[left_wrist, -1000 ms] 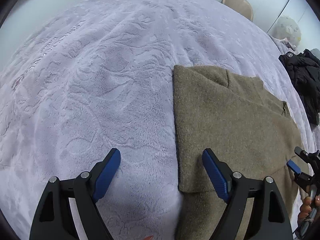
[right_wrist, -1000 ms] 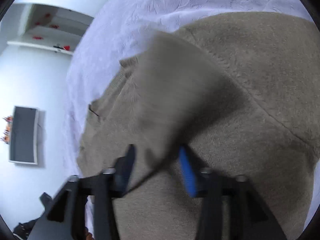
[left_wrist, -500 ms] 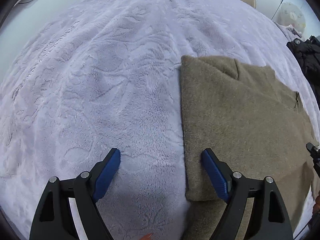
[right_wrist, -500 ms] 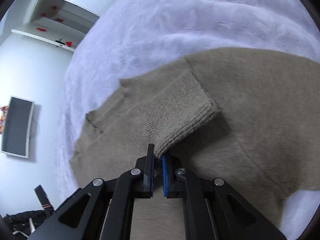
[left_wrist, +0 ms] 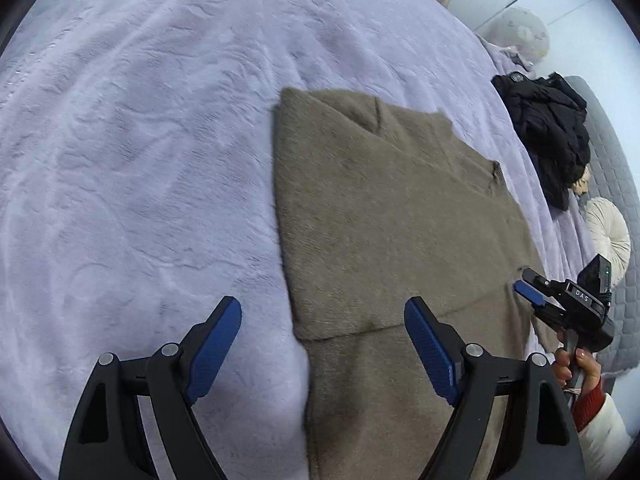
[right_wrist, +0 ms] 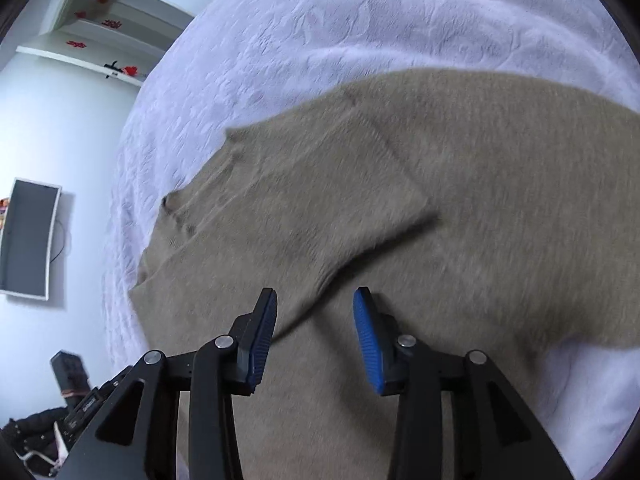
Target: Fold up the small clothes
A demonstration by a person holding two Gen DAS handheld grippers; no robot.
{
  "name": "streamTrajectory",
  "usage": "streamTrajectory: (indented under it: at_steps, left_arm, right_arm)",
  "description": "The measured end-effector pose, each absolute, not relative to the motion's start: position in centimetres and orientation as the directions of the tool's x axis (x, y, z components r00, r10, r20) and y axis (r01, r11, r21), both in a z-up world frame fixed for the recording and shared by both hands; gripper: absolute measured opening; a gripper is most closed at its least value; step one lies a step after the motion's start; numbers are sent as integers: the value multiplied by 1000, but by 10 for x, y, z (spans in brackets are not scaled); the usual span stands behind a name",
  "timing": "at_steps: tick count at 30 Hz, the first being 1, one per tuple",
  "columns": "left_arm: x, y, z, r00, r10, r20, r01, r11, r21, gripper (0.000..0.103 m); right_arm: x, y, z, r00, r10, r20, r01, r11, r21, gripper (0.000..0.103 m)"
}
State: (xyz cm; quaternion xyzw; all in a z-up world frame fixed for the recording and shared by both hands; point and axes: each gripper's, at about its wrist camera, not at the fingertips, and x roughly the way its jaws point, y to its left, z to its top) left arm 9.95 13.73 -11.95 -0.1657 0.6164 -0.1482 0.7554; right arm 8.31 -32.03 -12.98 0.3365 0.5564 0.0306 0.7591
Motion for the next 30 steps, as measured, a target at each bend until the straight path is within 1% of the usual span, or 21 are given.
streamTrajectory:
  at_steps: [3,7,9,11,12,16,19,20,21,22,23,24,27,30]
  left_arm:
    - [98,127,-124,186,-452,-872,32,890,-455,84]
    - [104,119,-120,170,-571,-803,49,819,-572,84]
    - [107,110,-121,163,-549,-820,72,835,-545,84]
    - [109,110,-131,128,-483,-866,56,875,-480,84]
    - [108,115,-135,119,-475,-872,41,880,-474,84]
    - [111,126,-144,136,-543,-829,-9,836,-549,84]
    - [116,115,-145,133,-603,-786,13,794,-607,83]
    - [115,112,-143,140,-605,-784,24,794,-608,69]
    - [115,108,-140,154,-581,-799,41,812,-582,36]
    - [113,107,-136,166,-549,-819,49,834,-549,18]
    - [111,111,-133,173,-544,-821,43,837,-546,15]
    - [109,114,-125,204,-548,-811,41,833,-552,15]
    - [103,121,-107,246,-527,-813,107,849,-518,15]
    - [104,122,-124,210,-465,-860,109,885,-452,16]
  right_arm:
    - [70,-305,-133,351,516,-781,284,736,615,43]
    - [59,-264,-142,284,638,-715,199,691,695,43]
    - [60,-242,-151,246,681,-690,184,666,723,43]
    - [62,-227,-160,222,693,-686,193,658,728,43]
    - [63,-221,-165,214,695,-686,199,657,727,43]
    - [61,-218,-172,212,688,-694,210,662,720,43]
    - [59,-220,-175,211,689,-693,215,659,721,43]
    - [58,-221,-175,211,688,-695,218,659,719,43]
    - [58,-222,-174,210,685,-698,218,663,716,43]
    - [57,-222,-173,208,679,-704,216,670,710,43]
    - [57,-222,-172,207,675,-709,214,676,705,43]
    - [57,-222,-171,205,671,-712,211,680,702,43]
    - [60,-219,-169,201,661,-723,199,695,691,43]
    - [59,-218,-171,199,653,-730,189,706,683,43]
